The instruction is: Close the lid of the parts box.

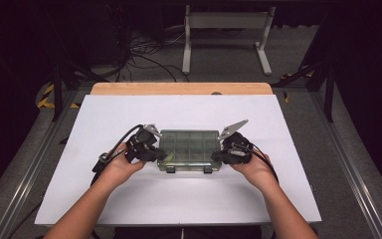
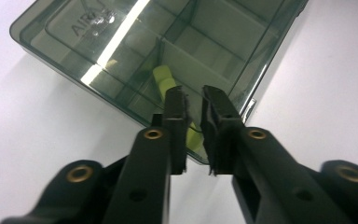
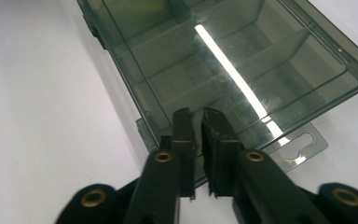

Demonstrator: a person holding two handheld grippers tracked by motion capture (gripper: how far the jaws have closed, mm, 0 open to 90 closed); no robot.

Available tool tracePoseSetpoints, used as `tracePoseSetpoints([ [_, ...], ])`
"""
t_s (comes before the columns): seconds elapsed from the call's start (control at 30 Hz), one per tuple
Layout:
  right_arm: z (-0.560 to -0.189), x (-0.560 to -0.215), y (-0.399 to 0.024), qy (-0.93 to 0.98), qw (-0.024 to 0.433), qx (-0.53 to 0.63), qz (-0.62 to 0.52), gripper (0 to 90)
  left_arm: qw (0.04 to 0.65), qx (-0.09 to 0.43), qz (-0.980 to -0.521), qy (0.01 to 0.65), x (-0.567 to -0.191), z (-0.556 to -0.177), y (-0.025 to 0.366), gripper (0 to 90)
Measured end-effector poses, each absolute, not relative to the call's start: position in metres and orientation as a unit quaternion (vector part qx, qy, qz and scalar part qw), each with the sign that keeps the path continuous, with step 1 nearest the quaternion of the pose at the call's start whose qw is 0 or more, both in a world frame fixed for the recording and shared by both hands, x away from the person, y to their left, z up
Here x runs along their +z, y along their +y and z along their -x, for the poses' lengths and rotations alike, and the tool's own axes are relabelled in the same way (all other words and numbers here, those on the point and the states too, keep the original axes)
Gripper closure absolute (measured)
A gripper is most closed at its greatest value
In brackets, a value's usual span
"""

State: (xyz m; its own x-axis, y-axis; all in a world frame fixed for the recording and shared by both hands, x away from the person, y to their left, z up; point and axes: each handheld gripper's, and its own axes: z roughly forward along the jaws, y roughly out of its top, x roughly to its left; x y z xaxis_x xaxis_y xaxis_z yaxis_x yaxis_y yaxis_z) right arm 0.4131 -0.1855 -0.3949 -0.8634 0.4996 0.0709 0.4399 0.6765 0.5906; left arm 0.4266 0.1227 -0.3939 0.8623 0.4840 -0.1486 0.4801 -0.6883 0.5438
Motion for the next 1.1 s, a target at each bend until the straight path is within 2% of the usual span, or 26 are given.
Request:
tracePoseSetpoints([
  [0.03,-0.413,-0.394,-0.186,0.912,0.045,0.314,-0.260,80.0,0.303,-0.002,-0.917,0.261,-0.393,-0.426,0.123,72.9],
  [0.07,-0.412,-0.392,-0.187,0.909,0.047,0.319,-0.262,78.4,0.308,-0.001,-0.915,0.261,-0.391,-0.425,0.123,68.6],
  [0.13,-0.411,-0.389,-0.188,0.905,0.052,0.330,-0.263,74.0,0.319,-0.002,-0.914,0.252,-0.388,-0.423,0.124,54.3],
  [0.2,-0.410,-0.386,-0.188,0.901,0.058,0.340,-0.263,68.3,0.329,0.001,-0.913,0.242,-0.384,-0.419,0.125,44.1],
  [0.27,-0.409,-0.382,-0.189,0.896,0.066,0.352,-0.264,56.3,0.342,0.001,-0.909,0.240,-0.381,-0.417,0.127,36.2],
  [0.3,-0.409,-0.382,-0.189,0.896,0.066,0.352,-0.264,56.3,0.346,0.003,-0.907,0.239,-0.380,-0.416,0.128,36.2],
  [0.47,-0.407,-0.376,-0.188,0.884,0.083,0.374,-0.267,39.4,0.380,0.008,-0.894,0.239,-0.373,-0.410,0.136,21.2],
  [0.77,-0.402,-0.367,-0.188,0.868,0.111,0.410,-0.255,23.2,0.419,0.021,-0.875,0.242,-0.370,-0.401,0.150,7.9],
  [0.93,-0.394,-0.365,-0.196,0.858,0.128,0.429,-0.251,17.4,0.443,0.032,-0.864,0.238,-0.367,-0.395,0.157,3.5],
  [1.1,-0.386,-0.364,-0.204,0.847,0.142,0.450,-0.243,15.5,0.467,0.049,-0.850,0.239,-0.367,-0.385,0.167,1.3],
])
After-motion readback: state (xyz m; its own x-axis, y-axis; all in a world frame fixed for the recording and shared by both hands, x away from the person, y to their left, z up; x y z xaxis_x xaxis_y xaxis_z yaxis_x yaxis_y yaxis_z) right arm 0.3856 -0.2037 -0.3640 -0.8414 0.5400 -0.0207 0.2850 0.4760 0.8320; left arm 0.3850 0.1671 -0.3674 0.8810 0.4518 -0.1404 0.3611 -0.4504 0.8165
